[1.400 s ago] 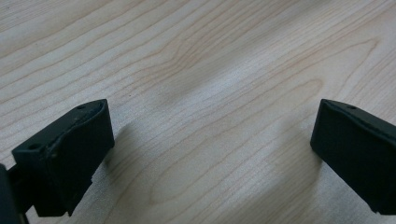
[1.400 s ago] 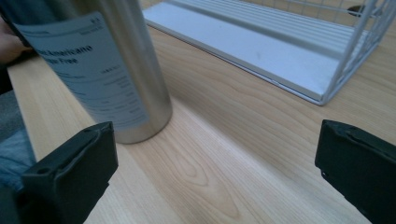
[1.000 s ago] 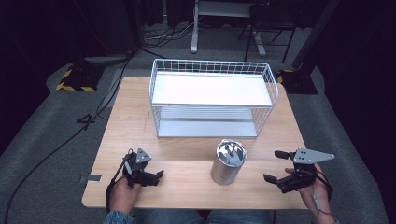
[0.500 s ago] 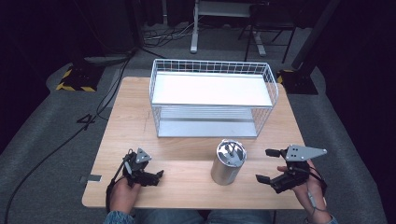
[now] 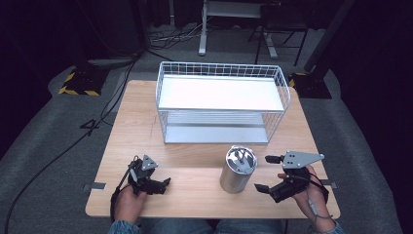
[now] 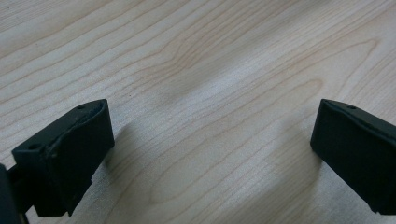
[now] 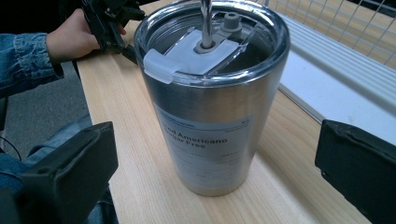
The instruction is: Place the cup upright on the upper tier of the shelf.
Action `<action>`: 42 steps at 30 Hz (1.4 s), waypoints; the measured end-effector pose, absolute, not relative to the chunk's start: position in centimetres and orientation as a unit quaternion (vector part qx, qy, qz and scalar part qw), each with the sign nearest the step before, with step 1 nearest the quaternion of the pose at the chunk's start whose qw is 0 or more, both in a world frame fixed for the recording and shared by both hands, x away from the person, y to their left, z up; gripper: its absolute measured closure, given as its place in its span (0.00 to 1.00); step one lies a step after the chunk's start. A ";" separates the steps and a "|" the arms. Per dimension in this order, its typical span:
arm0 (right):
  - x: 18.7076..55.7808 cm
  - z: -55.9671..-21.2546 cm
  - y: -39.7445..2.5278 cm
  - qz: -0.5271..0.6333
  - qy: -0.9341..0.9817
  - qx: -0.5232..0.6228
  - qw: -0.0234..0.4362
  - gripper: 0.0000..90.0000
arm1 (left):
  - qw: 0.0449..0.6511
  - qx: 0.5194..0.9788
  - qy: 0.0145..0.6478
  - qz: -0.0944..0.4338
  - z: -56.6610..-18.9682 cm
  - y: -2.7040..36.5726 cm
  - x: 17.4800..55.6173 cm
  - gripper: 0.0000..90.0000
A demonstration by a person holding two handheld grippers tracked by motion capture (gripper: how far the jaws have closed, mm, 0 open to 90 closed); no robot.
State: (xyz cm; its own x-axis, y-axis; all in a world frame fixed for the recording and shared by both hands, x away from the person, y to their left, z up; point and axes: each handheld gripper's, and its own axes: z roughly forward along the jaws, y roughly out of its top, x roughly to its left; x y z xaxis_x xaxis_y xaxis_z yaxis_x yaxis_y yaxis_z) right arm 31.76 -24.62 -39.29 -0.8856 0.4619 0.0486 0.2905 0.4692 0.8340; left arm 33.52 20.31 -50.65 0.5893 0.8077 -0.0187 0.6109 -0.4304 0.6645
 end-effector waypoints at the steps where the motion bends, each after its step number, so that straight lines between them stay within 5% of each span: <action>1: 31.8 -39.4 -24.4 0.463 0.853 0.224 0.090 0.00 | 0.320 0.832 0.425 0.154 -50.6 20.3 33.5 0.00; 42: 34.5 -42.5 -18.9 0.482 0.840 0.224 0.109 0.00 | 0.321 0.831 0.428 0.153 -50.7 20.3 33.5 0.00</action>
State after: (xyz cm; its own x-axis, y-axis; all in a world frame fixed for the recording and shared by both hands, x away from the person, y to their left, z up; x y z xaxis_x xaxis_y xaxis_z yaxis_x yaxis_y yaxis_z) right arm 34.50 -18.93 -42.55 -0.8757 0.4818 0.0325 0.2715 0.4356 0.8582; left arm 33.52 20.29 -50.65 0.5873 0.8091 -0.0215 0.6129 -0.4272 0.6647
